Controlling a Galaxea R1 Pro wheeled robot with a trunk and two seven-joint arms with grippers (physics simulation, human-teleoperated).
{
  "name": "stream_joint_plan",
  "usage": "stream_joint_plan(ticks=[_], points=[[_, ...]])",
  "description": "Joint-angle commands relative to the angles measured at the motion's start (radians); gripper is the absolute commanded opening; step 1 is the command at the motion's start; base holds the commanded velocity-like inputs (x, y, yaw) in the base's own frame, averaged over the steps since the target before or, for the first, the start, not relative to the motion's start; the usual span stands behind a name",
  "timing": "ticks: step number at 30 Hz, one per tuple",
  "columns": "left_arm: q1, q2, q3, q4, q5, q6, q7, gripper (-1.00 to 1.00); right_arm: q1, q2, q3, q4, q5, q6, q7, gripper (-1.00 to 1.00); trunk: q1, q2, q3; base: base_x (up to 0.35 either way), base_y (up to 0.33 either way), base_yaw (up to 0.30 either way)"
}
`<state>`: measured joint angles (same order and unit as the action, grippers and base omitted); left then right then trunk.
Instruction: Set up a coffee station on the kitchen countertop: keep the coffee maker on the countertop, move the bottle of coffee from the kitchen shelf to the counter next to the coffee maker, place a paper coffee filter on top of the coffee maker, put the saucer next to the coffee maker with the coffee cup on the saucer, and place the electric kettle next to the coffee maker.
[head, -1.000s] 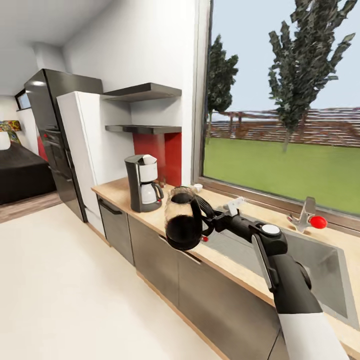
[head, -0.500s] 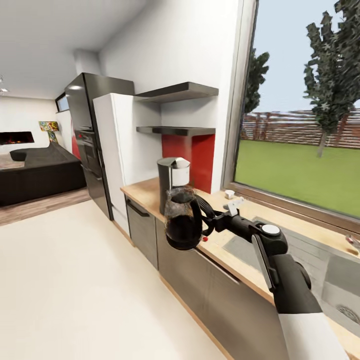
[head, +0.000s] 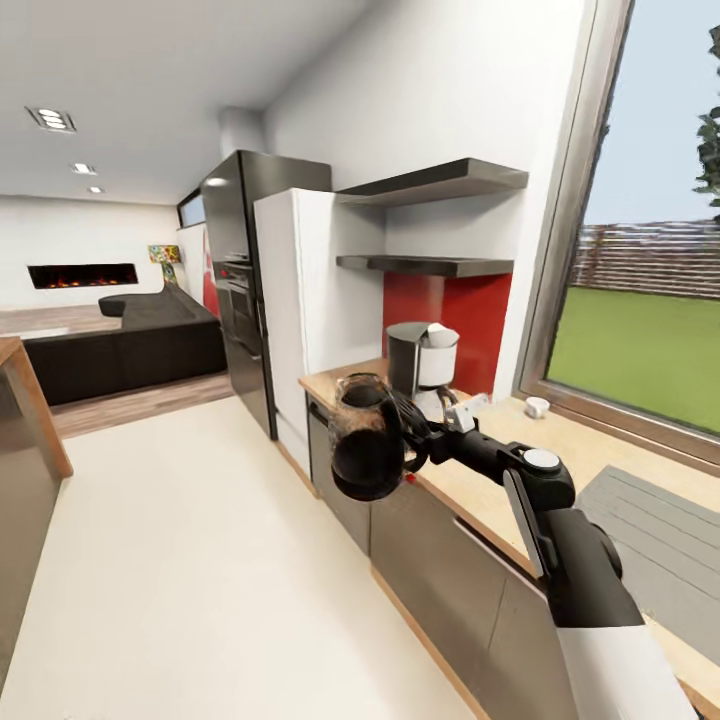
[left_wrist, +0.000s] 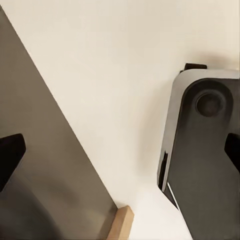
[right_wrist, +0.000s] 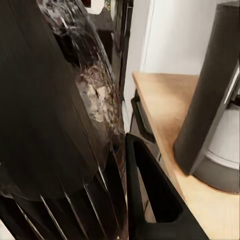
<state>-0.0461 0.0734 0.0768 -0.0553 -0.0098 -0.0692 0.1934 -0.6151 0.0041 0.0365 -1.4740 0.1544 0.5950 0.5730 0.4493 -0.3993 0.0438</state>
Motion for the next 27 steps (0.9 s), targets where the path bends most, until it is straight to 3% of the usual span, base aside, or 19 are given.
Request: stream_joint_plan(ticks=[1, 11, 21, 27], points=[[-0.001, 0.000, 0.007, 0.002, -0.001, -0.004, 0.000, 1.00, -0.001, 0.001, -0.001, -0.002, 0.006, 0.003, 0.008, -1.00, 0.001, -0.001, 0.000, 0.232, 0.271, 0.270], [0.000, 0.000, 0.008, 0.002, -0.001, -0.006, 0.000, 1.00, -0.001, 0.001, -0.001, -0.002, 0.006, 0.003, 0.008, -1.00, 0.001, -0.001, 0.004, 0.236, 0.265, 0.245], [-0.001, 0.000, 0.007, 0.001, -0.001, -0.006, -0.001, 1.00, 0.000, 0.001, -0.001, -0.001, 0.005, 0.003, 0.008, -1.00, 0.001, -0.001, 0.004, 0.244, 0.249, 0.014], [0.001, 0.000, 0.007, -0.001, 0.002, -0.012, -0.002, 1.00, 0.001, 0.026, -0.001, 0.018, 0.011, 0.005, 0.008, -1.00, 0.001, -0.001, 0.004, 0.203, 0.163, 0.000]])
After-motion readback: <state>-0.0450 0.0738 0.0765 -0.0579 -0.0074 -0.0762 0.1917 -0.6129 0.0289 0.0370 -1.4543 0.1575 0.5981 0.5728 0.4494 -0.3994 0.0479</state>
